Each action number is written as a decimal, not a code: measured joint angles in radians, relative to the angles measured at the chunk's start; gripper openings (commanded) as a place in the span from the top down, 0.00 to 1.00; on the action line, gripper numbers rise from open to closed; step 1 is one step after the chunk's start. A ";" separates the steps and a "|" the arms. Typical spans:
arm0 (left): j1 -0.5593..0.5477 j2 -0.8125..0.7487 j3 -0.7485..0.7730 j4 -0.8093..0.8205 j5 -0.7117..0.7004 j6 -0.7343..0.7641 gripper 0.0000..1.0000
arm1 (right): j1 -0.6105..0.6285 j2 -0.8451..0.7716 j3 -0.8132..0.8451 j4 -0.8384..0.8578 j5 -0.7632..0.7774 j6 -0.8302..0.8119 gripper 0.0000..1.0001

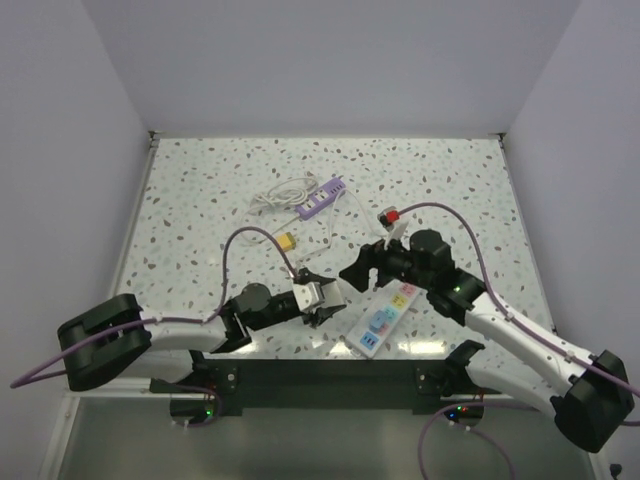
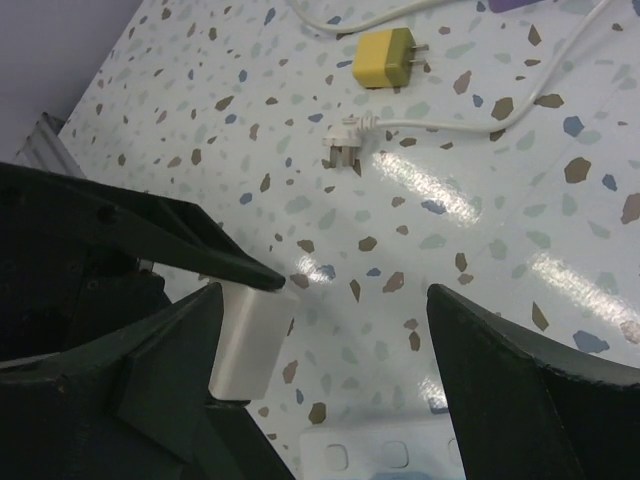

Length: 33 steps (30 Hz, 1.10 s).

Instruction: Insert the plug

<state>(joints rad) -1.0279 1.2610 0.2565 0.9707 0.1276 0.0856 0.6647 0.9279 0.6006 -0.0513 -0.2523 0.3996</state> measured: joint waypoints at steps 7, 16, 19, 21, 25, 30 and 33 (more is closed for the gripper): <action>-0.106 -0.016 0.002 -0.019 -0.005 0.079 1.00 | 0.003 0.024 -0.020 0.041 -0.060 0.023 0.15; -0.135 -0.016 0.002 -0.019 -0.066 0.143 1.00 | 0.002 0.027 -0.090 0.102 -0.143 0.073 0.17; -0.139 -0.016 0.009 -0.019 -0.077 0.154 1.00 | 0.003 0.026 -0.104 0.124 -0.179 0.087 0.18; -0.140 -0.016 0.012 -0.018 -0.080 0.167 1.00 | 0.002 0.026 -0.111 0.143 -0.201 0.094 0.18; -0.141 -0.016 0.039 -0.015 -0.080 0.187 1.00 | 0.013 0.026 -0.123 0.166 -0.249 0.107 0.21; -0.150 -0.016 0.059 -0.011 -0.079 0.197 1.00 | 0.024 0.033 -0.135 0.207 -0.301 0.117 0.36; -0.152 -0.016 0.063 -0.013 -0.075 0.204 1.00 | 0.027 0.041 -0.142 0.235 -0.327 0.126 0.59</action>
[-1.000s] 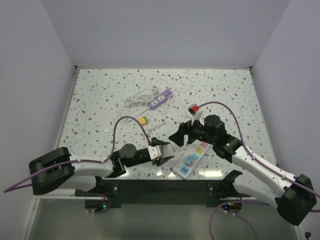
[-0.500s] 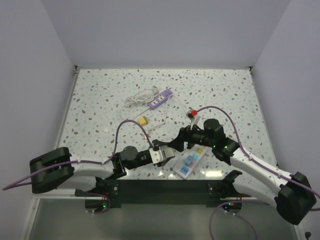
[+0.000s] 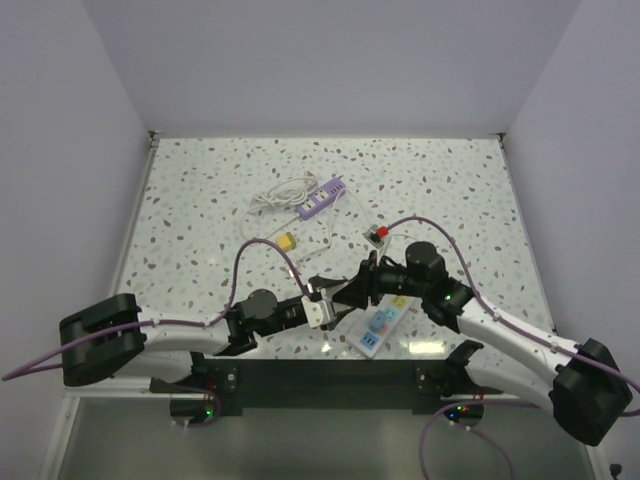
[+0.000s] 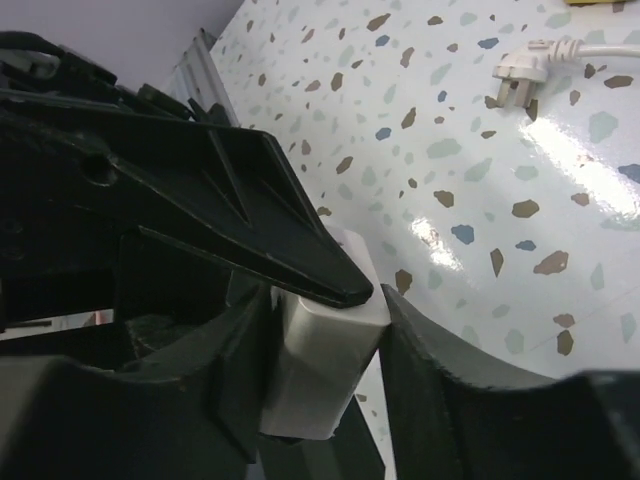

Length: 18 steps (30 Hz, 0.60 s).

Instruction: Insert the plug

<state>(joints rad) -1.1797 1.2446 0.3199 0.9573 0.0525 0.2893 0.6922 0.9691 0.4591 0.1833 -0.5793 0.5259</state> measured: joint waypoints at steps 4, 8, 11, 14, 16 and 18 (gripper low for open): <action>-0.001 0.000 0.001 -0.005 -0.006 0.023 0.86 | -0.001 0.011 -0.009 0.043 -0.016 0.039 0.89; -0.001 0.000 0.001 -0.006 -0.016 0.027 0.51 | -0.002 0.014 -0.021 0.076 -0.018 0.050 1.00; -0.002 0.000 0.001 -0.008 -0.024 0.026 0.31 | -0.002 0.014 -0.029 0.090 -0.017 0.057 1.00; -0.005 -0.007 0.001 -0.006 -0.037 0.018 0.12 | 0.004 0.003 -0.036 0.102 -0.019 0.057 1.00; -0.006 -0.025 0.001 -0.003 -0.053 0.013 0.00 | 0.007 -0.017 -0.039 0.095 -0.014 0.055 1.00; -0.006 -0.053 0.001 -0.002 -0.067 0.002 0.00 | 0.007 -0.046 -0.041 0.085 -0.001 0.050 1.00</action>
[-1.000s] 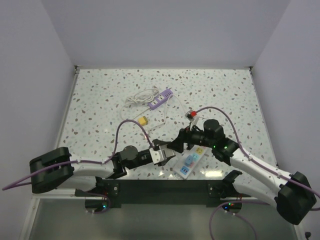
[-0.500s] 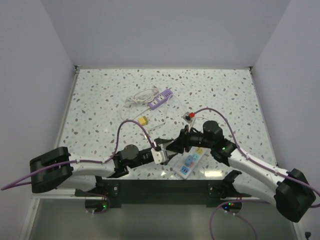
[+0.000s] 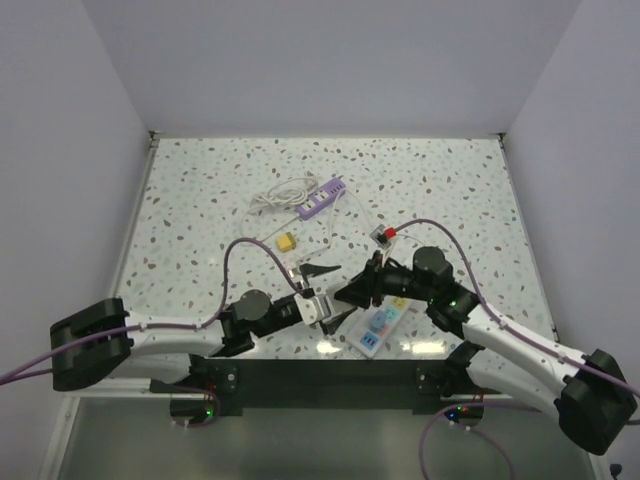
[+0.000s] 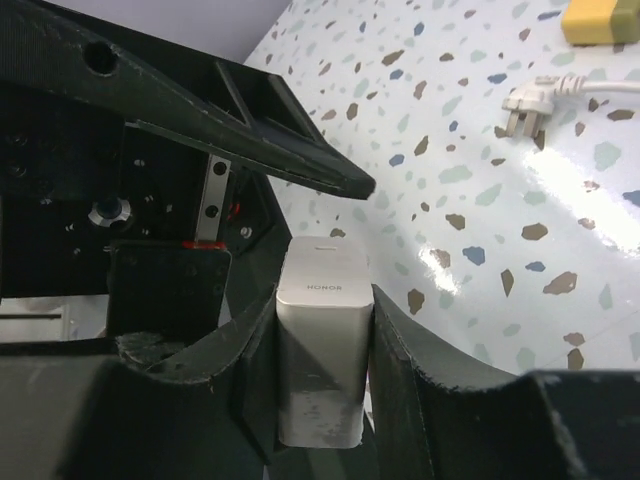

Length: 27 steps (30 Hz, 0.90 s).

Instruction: Insert the plug

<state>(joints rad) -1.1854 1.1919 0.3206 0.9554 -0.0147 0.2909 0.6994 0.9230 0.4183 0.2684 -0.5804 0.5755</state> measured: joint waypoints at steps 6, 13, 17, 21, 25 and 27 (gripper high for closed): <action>0.000 -0.089 -0.010 -0.006 -0.013 -0.022 0.00 | 0.001 -0.097 0.002 -0.082 0.104 -0.037 1.00; 0.000 -0.132 -0.037 -0.048 0.022 -0.137 0.00 | 0.001 -0.232 0.002 -0.210 0.325 -0.110 1.00; -0.026 -0.034 -0.044 -0.039 -0.006 -0.236 0.00 | 0.001 -0.346 0.002 -0.290 0.492 -0.135 1.00; -0.076 0.130 -0.041 -0.030 -0.068 -0.319 0.00 | 0.001 -0.436 0.002 -0.394 0.655 -0.135 1.00; -0.106 0.224 -0.003 -0.036 -0.123 -0.376 0.00 | 0.000 -0.500 0.002 -0.496 0.785 -0.126 1.00; -0.121 0.247 0.026 -0.032 -0.148 -0.394 0.00 | 0.000 -0.514 0.002 -0.534 0.826 -0.122 1.00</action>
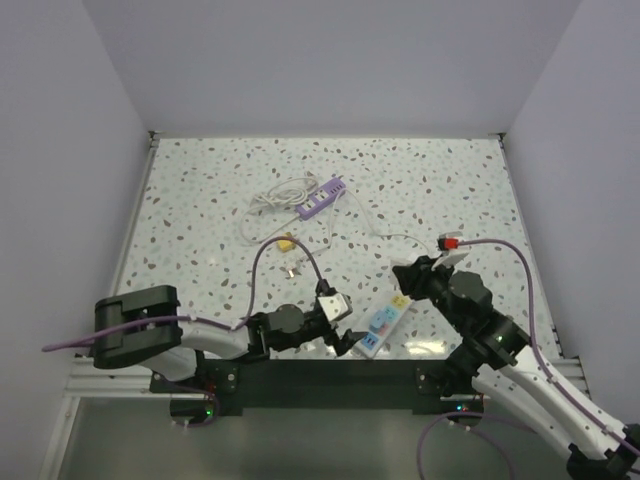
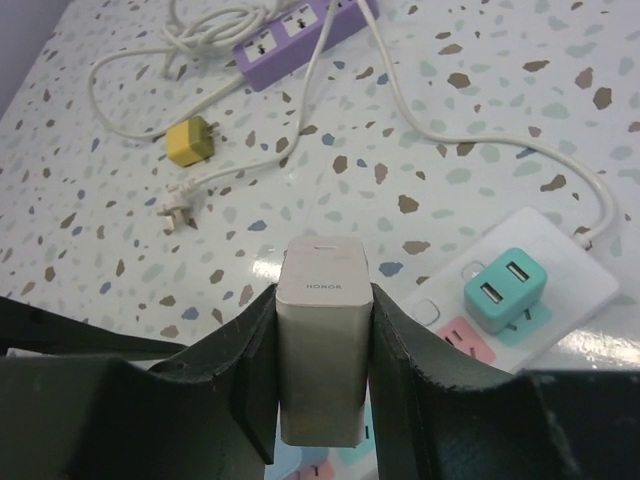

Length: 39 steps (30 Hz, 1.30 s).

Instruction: Insert the plug

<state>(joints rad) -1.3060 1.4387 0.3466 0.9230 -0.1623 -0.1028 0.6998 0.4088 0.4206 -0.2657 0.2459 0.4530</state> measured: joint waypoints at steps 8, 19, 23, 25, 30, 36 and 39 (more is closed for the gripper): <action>-0.040 0.105 0.123 0.011 -0.056 -0.053 0.05 | 0.000 -0.034 0.000 -0.080 0.088 0.011 1.00; -0.082 0.227 0.225 -0.053 -0.121 -0.070 0.14 | 0.000 -0.095 -0.001 -0.087 0.112 0.011 1.00; -0.096 0.263 0.259 -0.090 -0.145 -0.069 0.19 | 0.000 -0.079 -0.001 -0.088 0.111 0.011 1.00; -0.100 0.283 0.285 -0.116 -0.172 -0.068 0.19 | 0.000 -0.075 -0.002 -0.088 0.111 0.011 1.00; -0.103 0.314 0.321 -0.171 -0.251 -0.070 0.24 | 0.000 -0.075 -0.005 -0.087 0.107 0.009 1.00; -0.104 0.342 0.360 -0.235 -0.323 -0.071 0.42 | 0.000 -0.072 -0.018 -0.079 0.099 -0.002 1.00; -0.106 0.351 0.370 -0.251 -0.343 -0.072 0.53 | 0.000 -0.058 -0.022 -0.065 0.094 -0.006 1.00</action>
<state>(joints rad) -1.4117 1.7901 0.7166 0.6716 -0.5049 -0.1745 0.6998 0.3511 0.3988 -0.3309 0.3401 0.4465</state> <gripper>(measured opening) 0.514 0.375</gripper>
